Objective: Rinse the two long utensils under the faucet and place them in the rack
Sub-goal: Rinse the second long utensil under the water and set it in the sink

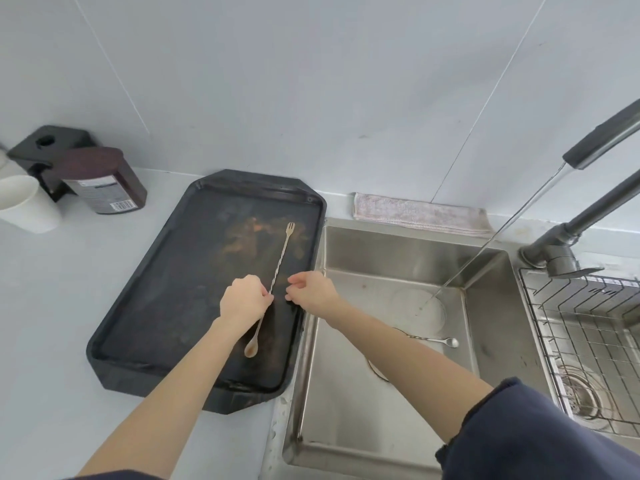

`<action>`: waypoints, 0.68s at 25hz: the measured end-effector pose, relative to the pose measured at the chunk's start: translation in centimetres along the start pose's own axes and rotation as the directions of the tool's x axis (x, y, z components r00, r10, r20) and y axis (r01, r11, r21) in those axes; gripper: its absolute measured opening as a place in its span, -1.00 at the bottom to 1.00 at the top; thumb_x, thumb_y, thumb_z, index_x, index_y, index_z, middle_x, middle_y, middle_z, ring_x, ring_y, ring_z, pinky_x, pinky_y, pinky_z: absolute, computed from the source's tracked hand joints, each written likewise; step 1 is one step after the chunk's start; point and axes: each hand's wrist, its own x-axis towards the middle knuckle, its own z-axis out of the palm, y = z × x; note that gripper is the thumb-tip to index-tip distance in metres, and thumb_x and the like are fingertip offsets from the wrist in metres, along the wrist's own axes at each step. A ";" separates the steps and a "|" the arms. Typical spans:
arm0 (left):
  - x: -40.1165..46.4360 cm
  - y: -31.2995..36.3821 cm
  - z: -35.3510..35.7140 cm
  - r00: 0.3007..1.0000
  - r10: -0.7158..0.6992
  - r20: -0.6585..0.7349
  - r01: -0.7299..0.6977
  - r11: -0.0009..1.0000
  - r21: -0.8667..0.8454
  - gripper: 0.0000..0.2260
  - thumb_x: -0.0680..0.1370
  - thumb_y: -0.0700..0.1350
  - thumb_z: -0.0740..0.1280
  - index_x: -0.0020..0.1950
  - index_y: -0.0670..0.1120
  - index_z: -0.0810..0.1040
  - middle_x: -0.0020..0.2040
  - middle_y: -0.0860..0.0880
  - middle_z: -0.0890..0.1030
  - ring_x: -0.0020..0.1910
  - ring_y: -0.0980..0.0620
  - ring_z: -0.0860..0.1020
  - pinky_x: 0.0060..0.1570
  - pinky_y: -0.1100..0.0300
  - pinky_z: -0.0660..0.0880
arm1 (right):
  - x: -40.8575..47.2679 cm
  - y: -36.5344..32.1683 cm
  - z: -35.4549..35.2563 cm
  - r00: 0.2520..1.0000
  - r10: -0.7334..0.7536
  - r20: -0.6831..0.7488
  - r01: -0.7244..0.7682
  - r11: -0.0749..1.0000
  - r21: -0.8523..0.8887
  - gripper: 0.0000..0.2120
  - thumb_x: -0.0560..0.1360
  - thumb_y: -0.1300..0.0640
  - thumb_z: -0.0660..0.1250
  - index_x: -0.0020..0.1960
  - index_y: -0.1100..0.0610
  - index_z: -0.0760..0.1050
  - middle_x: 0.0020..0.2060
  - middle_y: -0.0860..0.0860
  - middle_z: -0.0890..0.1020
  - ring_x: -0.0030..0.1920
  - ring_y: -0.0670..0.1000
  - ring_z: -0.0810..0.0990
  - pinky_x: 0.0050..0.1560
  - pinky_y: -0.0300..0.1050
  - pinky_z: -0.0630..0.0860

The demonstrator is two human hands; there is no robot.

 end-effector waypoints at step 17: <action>-5.0 6.6 -0.2 0.976 0.220 -0.006 -0.203 0.890 -0.407 -0.84 0.49 -0.14 0.33 0.00 -0.19 0.58 -0.14 -0.12 0.61 -0.17 -0.03 0.55 -0.07 0.10 0.58 | -4.3 0.9 -7.3 0.997 0.022 -0.078 0.038 0.725 0.688 -0.66 0.53 0.28 0.25 0.30 0.25 0.38 -0.11 0.05 0.62 -0.25 -0.11 0.55 -0.20 -0.28 0.44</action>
